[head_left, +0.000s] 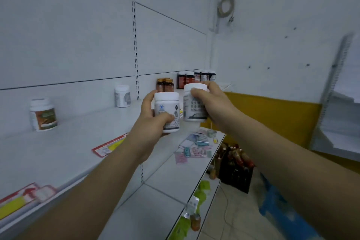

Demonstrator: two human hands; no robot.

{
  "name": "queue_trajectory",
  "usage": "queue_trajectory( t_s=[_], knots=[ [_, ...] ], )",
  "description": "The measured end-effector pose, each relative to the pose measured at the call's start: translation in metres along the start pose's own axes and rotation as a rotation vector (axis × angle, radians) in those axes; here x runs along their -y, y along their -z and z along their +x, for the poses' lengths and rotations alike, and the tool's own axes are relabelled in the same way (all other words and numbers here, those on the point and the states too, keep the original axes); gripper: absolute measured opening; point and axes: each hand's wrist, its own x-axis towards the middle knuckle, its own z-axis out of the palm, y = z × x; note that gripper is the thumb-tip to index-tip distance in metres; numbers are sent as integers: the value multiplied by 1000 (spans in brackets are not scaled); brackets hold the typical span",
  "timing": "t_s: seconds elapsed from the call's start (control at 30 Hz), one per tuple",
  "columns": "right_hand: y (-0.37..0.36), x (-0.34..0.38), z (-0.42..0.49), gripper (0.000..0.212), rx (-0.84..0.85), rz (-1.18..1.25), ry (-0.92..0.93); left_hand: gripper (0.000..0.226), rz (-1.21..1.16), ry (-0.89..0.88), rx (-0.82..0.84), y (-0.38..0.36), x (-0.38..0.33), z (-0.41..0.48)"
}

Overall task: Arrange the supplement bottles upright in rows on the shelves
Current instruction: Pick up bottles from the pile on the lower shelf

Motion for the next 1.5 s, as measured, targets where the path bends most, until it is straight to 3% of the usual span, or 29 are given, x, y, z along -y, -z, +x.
queue_trajectory(
  t_s=[0.23,0.43,0.57,0.63,0.77,0.93,1.17,1.37,1.43,1.5],
  knots=[
    [-5,-38,122,35,326,80,99,69,297,-66,-340,-2,19,76],
    [-38,-62,203,26,562,59,126,72,592,144,-560,18,15,113],
    [-73,-84,238,32,666,-4,109,87,792,287,-516,35,17,126],
    [-88,-93,253,36,672,-60,119,81,853,319,-497,41,22,134],
    [-108,-105,280,37,685,-109,151,74,891,305,-491,51,33,154],
    [-124,-112,308,38,789,-175,276,81,879,290,-566,57,44,173],
    [-150,-115,337,51,883,-384,496,61,930,338,-712,64,58,190],
    [-164,-123,355,64,869,-442,619,36,1015,373,-734,70,63,206],
    [-167,-125,358,65,874,-438,637,38,1036,376,-758,72,65,209],
    [-170,-126,360,63,877,-436,652,54,1066,403,-765,73,66,213]
  ],
)
